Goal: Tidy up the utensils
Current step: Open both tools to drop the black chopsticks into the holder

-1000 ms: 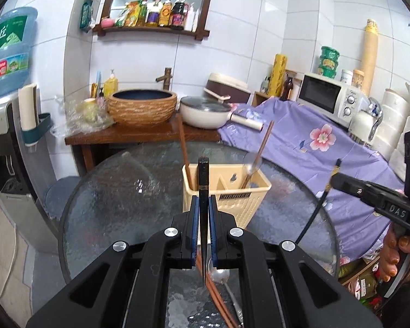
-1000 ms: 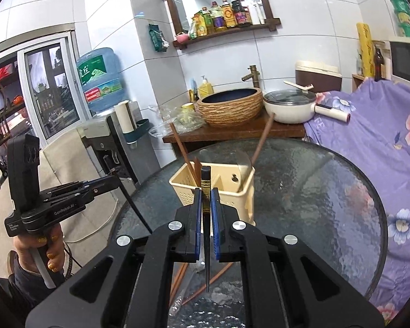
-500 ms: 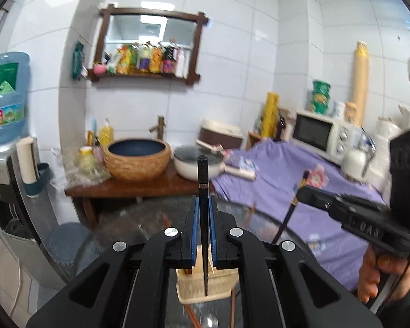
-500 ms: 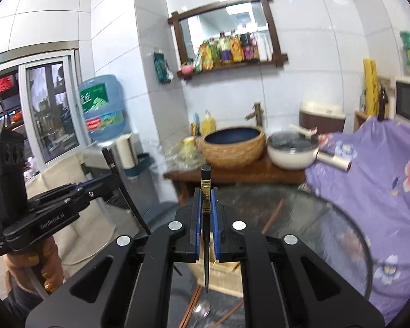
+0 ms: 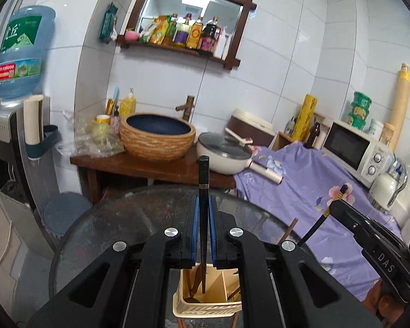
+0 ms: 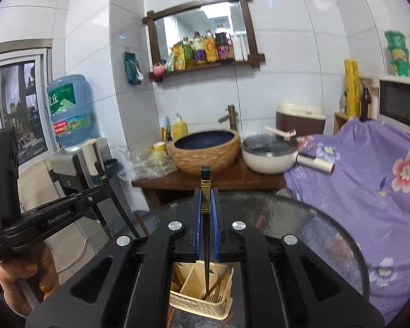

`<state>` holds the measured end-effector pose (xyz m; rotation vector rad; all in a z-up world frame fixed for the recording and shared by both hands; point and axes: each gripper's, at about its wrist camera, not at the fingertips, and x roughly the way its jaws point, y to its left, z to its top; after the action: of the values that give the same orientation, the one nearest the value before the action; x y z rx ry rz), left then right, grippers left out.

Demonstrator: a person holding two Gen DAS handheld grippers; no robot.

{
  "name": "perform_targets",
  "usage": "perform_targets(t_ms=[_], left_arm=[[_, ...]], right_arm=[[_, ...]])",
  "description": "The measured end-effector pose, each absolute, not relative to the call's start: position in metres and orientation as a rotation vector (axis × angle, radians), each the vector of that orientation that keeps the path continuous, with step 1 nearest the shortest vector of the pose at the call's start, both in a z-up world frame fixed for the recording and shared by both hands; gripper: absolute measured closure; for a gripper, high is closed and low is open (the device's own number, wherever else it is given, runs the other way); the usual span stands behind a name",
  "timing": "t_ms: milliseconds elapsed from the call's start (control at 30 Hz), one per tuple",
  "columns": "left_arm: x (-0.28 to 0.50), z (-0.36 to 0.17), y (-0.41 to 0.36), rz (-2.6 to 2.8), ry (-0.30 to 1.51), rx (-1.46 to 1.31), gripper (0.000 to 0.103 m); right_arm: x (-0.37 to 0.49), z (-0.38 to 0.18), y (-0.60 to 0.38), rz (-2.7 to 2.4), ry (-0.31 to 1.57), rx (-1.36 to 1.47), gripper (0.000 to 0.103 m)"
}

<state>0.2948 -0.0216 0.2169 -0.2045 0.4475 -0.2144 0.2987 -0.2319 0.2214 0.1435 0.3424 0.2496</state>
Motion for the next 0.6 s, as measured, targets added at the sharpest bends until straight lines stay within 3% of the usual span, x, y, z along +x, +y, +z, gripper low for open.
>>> perform_targets(t_ms=[300, 600], left_arm=[[0.307, 0.154, -0.029, -0.225, 0.557, -0.18, 0.096], [0.313, 0.131, -0.032, -0.224, 0.604, -0.151, 0.096]], right_arm=[[0.311, 0.173, -0.231, 0.252, 0.422, 0.154, 0.096], [0.317, 0.155, -0.233, 0.238, 0.443, 0.164, 0.096]])
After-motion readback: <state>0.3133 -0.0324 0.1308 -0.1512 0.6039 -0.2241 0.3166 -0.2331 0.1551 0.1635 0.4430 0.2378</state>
